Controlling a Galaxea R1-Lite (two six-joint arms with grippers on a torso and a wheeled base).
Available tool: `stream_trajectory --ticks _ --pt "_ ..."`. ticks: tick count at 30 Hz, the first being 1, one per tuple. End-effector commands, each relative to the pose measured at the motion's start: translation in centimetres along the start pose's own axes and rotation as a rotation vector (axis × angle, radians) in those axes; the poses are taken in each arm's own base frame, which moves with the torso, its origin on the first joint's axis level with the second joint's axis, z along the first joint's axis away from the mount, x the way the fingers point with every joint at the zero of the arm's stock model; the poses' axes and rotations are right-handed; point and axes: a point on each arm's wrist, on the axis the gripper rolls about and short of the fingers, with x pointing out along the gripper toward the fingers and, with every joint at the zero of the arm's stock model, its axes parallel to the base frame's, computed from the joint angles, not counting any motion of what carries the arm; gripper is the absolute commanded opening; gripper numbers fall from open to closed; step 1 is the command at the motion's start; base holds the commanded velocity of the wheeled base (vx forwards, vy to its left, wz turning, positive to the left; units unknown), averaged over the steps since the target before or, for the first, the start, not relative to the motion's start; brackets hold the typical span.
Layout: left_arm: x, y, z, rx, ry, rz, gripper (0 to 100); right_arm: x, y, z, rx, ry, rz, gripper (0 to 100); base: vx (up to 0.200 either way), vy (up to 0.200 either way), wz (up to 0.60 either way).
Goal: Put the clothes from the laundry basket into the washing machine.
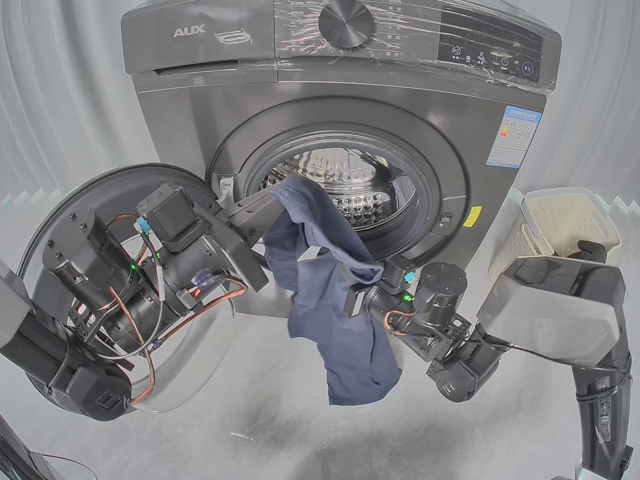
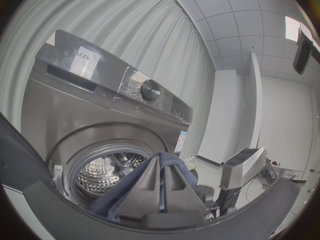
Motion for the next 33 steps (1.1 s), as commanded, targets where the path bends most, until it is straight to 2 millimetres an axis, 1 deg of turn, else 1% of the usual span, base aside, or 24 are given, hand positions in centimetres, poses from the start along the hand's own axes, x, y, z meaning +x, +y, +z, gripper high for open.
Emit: stream_trajectory --ticks 1,2,3,4,7,8,12,16,17,20,21,22,25,28,33 --pt "-0.3 1.8 -1.8 0.001 0.061 0.059 0 -1.3 -0.9 3.8 -0.001 -0.063 -0.037 0 0.0 0.0 0.0" --pt "-0.3 1.8 -1.8 0.001 0.061 0.059 0 -1.3 -0.9 3.8 -0.001 -0.063 -0.037 0 0.0 0.0 0.0" --pt "-0.6 3.0 -2.8 0.007 0.097 0.098 0 -2.1 -1.6 5.3 -0.003 -0.08 -0.057 0 0.0 0.0 0.0" --pt "-0.8 3.6 -3.3 0.01 0.117 0.117 0 -2.6 -1.7 6.0 -0.006 -0.086 -0.064 0 0.0 0.0 0.0" --pt "-0.9 4.2 -4.3 0.009 0.148 0.136 0 -3.5 -2.0 6.9 -0.007 -0.092 -0.074 0 0.0 0.0 0.0" --pt "-0.9 4.3 -4.4 0.008 0.149 0.137 0 -3.5 -2.0 6.9 -0.007 -0.092 -0.072 0 0.0 0.0 0.0" --pt "-1.2 4.7 -5.7 0.024 0.197 0.148 0 -4.4 -2.2 7.7 -0.008 -0.094 -0.083 0 0.0 0.0 0.0" --pt "-1.7 5.5 -6.8 0.066 0.244 0.165 0 -4.7 -2.4 8.0 -0.009 -0.099 -0.089 0 0.0 0.0 0.0" --pt "-2.1 5.7 -7.5 0.08 0.273 0.168 0 -4.7 -2.6 8.1 -0.01 -0.102 -0.094 0 0.0 0.0 0.0" --pt "-2.9 5.7 -8.8 0.088 0.334 0.16 0 -4.7 -2.5 8.2 -0.01 -0.104 -0.092 0 0.0 0.0 0.0" --pt "-2.9 5.7 -8.8 0.088 0.334 0.16 0 -4.7 -2.5 8.2 -0.01 -0.104 -0.092 0 0.0 0.0 0.0" --pt "-3.5 5.6 -9.6 0.083 0.372 0.141 0 -4.6 -2.2 8.2 -0.007 -0.106 -0.082 0 0.0 0.0 0.0" --pt "-3.9 5.4 -10.6 0.078 0.417 0.111 0 -4.4 -1.7 8.3 -0.005 -0.115 -0.07 0 0.0 0.0 0.0" --pt "-4.9 5.2 -11.8 0.067 0.477 0.089 0 -4.2 -1.1 8.6 -0.003 -0.13 -0.057 0 0.0 0.0 0.0" --pt "-6.0 4.7 -13.3 0.055 0.552 0.027 0 -3.8 -1.0 9.1 -0.002 -0.151 -0.052 0 0.0 0.0 0.0"
